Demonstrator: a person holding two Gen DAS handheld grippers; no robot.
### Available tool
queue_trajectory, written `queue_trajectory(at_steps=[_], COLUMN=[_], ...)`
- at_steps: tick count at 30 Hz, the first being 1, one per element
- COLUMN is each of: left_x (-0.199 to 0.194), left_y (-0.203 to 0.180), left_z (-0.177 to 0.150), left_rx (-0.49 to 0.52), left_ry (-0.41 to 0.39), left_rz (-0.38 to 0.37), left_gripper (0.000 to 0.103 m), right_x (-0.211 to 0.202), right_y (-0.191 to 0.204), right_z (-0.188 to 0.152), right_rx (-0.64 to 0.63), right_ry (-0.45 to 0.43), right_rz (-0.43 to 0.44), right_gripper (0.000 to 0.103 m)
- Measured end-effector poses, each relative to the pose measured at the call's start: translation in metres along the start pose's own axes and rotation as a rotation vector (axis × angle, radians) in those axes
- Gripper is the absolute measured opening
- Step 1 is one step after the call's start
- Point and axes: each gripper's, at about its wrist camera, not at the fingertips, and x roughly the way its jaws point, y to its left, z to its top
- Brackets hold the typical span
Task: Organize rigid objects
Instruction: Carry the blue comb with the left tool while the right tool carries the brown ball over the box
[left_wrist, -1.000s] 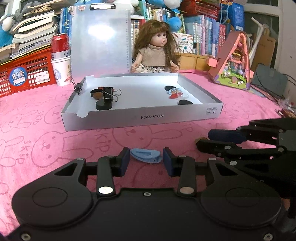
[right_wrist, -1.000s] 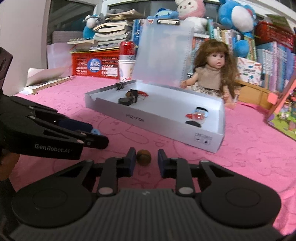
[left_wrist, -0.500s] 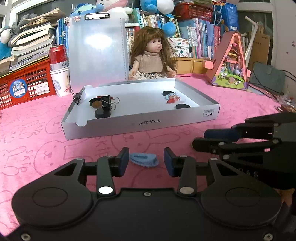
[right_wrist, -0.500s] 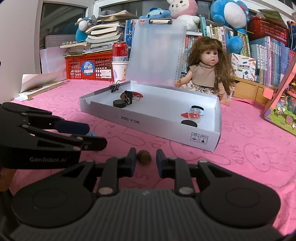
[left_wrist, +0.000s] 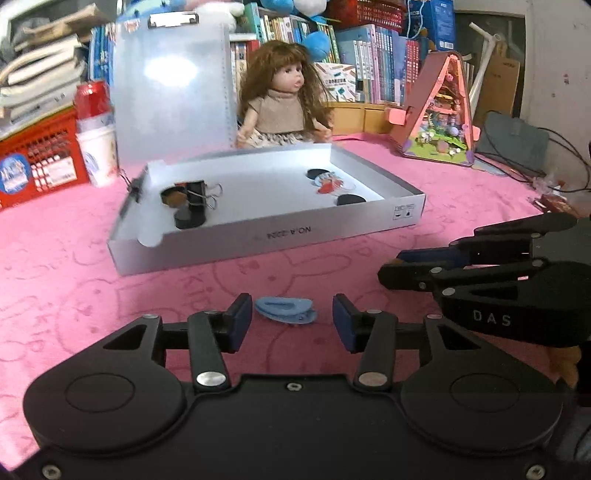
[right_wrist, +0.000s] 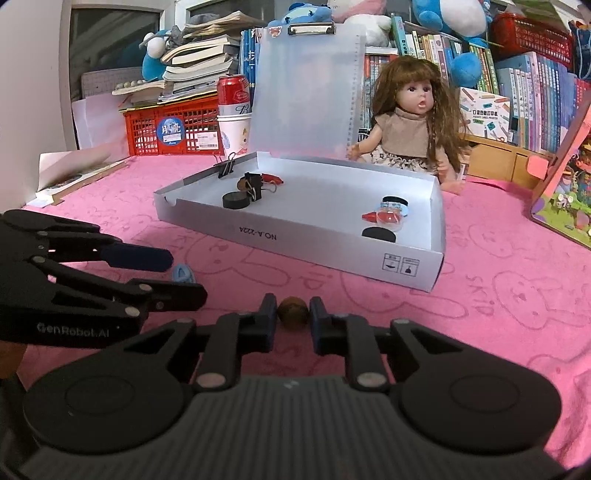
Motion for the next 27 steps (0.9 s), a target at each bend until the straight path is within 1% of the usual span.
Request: queue_trajectory(at_steps=[2, 4, 7, 9, 12, 14, 15, 17, 22, 24, 27], left_x=[0.002, 0.0, -0.005, -0.008, -0.014, -0.017, -0.019, -0.021, -0.025, -0.029, -0.031], left_y=[0.001, 0.001, -0.002, -0.004, -0.01, -0.014, -0.016, -0.018, -0.022, -0.024, -0.025], left_z=[0.001, 0.0, -0.002, -0.003, -0.005, -0.005, -0.006, -0.007, -0.012, -0.015, -0.017], left_rx=[-0.006, -0.007, -0.017, -0.017, 0.001, 0.02, 0.03, 0.038, 0.054, 0.07, 0.055], left_ry=[0.011, 0.015, 0.02, 0.017, 0.006, 0.002, 0.0, 0.004, 0.044, 0.041, 0.028], left_rz=[0.003, 0.007, -0.003, 0.005, 0.011, 0.013, 0.011, 0.005, -0.032, -0.032, -0.019], left_gripper=[0.042, 0.036, 0.036, 0.036, 0.036, 0.038, 0.04, 0.041, 0.041, 0.041, 0.042], right_x=[-0.001, -0.001, 0.0, 0.0, 0.0, 0.0, 0.0, 0.0, 0.0, 0.0, 0.0], right_y=[-0.001, -0.002, -0.005, -0.007, -0.01, -0.011, -0.011, -0.012, -0.013, -0.013, -0.013], right_z=[-0.001, -0.001, -0.001, -0.001, -0.001, -0.001, -0.001, -0.001, -0.002, -0.002, -0.002], right_rx=[0.001, 0.004, 0.018, 0.034, 0.043, 0.047, 0.049, 0.053, 0.057, 0.057, 0.057], right_ry=[-0.003, -0.006, -0.006, -0.007, -0.008, -0.005, -0.005, -0.003, -0.004, -0.004, -0.005], right_rz=[-0.005, -0.013, -0.034, -0.041, -0.053, -0.054, -0.054, -0.055, -0.055, -0.055, -0.056], right_gripper=[0.023, 0.023, 0.023, 0.023, 0.023, 0.023, 0.023, 0.023, 0.023, 0.023, 0.023])
